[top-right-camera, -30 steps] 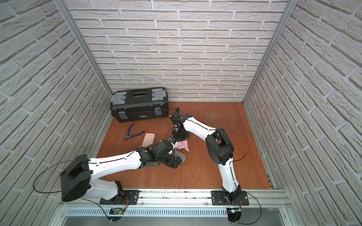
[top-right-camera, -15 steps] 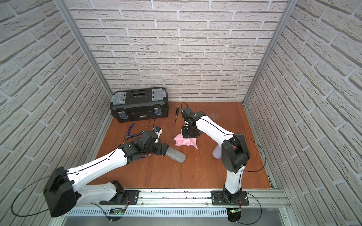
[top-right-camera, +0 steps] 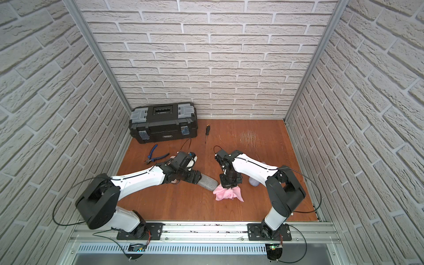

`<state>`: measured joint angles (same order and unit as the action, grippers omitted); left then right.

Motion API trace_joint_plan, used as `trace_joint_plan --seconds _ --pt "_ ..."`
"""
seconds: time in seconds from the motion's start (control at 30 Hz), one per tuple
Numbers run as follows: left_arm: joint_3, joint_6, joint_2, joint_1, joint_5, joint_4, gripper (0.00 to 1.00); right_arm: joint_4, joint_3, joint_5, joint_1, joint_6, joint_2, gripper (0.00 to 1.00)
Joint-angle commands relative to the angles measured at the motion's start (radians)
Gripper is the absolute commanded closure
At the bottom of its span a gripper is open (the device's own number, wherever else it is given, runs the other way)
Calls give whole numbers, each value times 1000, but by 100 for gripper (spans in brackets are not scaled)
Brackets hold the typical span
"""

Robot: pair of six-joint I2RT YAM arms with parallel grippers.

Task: Wipe the eyeglass case
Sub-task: Adjust the eyeglass case at the center of the board.

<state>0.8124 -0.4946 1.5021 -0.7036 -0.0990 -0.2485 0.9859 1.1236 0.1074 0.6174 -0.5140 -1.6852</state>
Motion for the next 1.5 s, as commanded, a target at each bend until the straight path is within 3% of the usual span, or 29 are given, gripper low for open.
trace_joint_plan --seconds 0.0,0.27,0.57,0.73,0.87,1.0,1.2,1.47 --pt "10 -20 27 21 -81 94 10 -77 61 14 -12 19 -75 98" --pt "-89 -128 17 -8 -173 263 17 4 227 -138 -70 154 -178 98" --pt "-166 -182 -189 -85 -61 94 17 -3 247 -181 -113 138 -181 98" --pt "-100 -67 -231 -86 25 18 12 39 294 -242 -173 148 -166 98" --pt "-57 108 -152 -121 107 56 2 34 309 -193 -237 128 -97 98" --pt "-49 210 -96 -148 116 118 2 37 316 -144 -240 122 -33 98" --pt "-77 215 -40 -153 93 173 2 -44 234 -5 -240 66 30 98" --pt "-127 245 13 -155 55 279 3 -40 231 57 -239 48 24 97"
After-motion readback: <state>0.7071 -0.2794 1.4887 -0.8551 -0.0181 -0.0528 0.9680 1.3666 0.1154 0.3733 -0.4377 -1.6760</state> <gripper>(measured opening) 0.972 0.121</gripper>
